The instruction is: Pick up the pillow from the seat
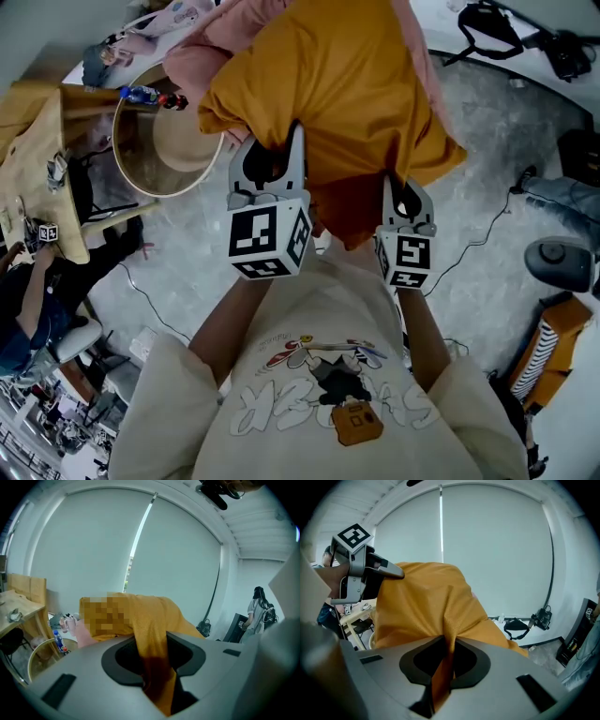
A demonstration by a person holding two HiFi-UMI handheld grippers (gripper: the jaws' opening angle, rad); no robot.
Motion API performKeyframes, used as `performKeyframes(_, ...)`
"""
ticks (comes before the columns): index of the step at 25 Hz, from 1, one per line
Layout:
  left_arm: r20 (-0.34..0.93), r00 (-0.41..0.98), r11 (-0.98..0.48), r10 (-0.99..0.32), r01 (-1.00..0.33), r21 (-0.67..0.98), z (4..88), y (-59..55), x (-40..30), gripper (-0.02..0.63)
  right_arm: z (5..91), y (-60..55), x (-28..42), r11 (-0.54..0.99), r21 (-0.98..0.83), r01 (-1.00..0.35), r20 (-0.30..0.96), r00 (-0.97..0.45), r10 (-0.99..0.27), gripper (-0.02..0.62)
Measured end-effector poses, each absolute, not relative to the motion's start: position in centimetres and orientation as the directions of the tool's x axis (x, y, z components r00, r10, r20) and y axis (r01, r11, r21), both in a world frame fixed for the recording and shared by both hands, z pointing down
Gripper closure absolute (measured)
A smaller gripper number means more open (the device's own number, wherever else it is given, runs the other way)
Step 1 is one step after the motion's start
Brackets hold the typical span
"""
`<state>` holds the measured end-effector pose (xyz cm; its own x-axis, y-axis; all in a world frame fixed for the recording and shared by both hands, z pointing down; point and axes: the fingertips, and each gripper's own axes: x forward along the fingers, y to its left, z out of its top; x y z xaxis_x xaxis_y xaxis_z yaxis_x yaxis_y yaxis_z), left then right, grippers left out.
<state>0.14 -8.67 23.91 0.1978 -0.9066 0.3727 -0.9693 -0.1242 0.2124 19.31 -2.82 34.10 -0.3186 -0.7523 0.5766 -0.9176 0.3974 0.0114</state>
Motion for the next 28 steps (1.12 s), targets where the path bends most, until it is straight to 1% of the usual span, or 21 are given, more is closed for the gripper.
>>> performKeyframes(7, 0.341, 0.146, -0.094, -0.929, -0.982, 0.165, 20.4, -5.3, 1.4, 0.473, 31.5, -0.3, 20.3, 0.435, -0.022, -0.900, 0.531, -0.379, -0.758, 0.553)
performKeyframes(14, 0.332, 0.127, -0.082, -0.935, -0.986, 0.145, 19.2, -3.4, 2.0, 0.480, 30.3, 2.4, 20.7, 0.440, -0.048, -0.897, 0.518, -0.399, -0.757, 0.560)
performKeyframes(22, 0.308, 0.155, -0.110, -0.939, -0.981, 0.158, 18.1, -1.9, 2.1, 0.480, 29.0, 3.9, 21.0, 0.410, -0.035, -0.911, 0.506, -0.370, -0.779, 0.560)
performKeyframes(28, 0.277, 0.188, -0.142, -0.942, -0.974, 0.178, 16.8, -0.2, 0.0, 0.480, 27.5, 5.8, 19.1, 0.374, -0.021, -0.927, 0.492, -0.335, -0.804, 0.560)
